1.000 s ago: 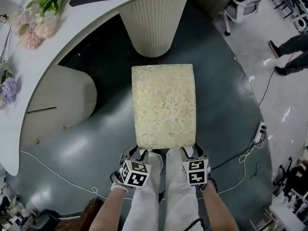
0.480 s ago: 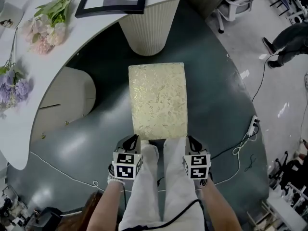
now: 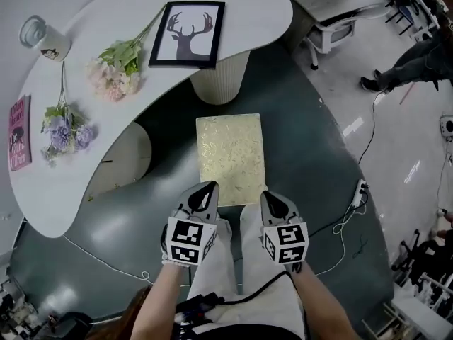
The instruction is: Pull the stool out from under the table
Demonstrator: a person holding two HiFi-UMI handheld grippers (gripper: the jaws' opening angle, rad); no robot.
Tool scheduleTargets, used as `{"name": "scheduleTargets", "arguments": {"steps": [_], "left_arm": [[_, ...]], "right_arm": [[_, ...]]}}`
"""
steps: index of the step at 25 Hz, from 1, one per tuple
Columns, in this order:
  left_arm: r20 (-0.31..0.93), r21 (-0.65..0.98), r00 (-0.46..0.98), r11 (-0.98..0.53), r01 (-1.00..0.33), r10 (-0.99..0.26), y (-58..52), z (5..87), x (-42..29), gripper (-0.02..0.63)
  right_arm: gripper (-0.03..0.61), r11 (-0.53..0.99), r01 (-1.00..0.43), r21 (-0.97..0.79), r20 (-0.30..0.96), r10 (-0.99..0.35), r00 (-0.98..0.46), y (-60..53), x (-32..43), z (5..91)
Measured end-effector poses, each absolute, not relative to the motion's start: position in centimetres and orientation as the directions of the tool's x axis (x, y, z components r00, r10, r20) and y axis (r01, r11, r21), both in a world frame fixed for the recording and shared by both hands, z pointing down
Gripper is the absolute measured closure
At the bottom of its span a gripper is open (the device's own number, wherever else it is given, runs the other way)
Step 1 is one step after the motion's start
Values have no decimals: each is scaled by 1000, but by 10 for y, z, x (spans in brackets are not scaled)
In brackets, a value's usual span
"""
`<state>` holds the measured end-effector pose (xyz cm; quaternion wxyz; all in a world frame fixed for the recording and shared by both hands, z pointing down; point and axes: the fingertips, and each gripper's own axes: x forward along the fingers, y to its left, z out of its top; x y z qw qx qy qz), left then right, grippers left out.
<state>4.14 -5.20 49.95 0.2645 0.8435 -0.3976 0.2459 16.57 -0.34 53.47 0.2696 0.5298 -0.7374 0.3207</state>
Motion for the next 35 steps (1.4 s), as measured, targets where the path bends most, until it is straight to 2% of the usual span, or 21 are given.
{"name": "scheduleTargets", "arguments": {"steps": [9, 20, 26, 35], "left_arm": [[468, 175, 588, -583, -793, -659, -75, 349, 41, 597], [299, 108, 574, -570, -814, -762, -78, 213, 17, 598], [244, 28, 559, -571, -821, -792, -72, 171, 3, 598], [263, 3, 529, -548, -836, -806, -62, 163, -11, 597]], "right_arm": [[543, 309, -940, -146, 595, -731, -333, -33, 168, 395], [543, 308, -949, -64, 437, -847, -304, -40, 183, 268], [543, 312, -946, -85, 370, -872, -320, -34, 176, 227], [542, 349, -935, -67, 320, -880, -352, -31, 164, 201]]}}
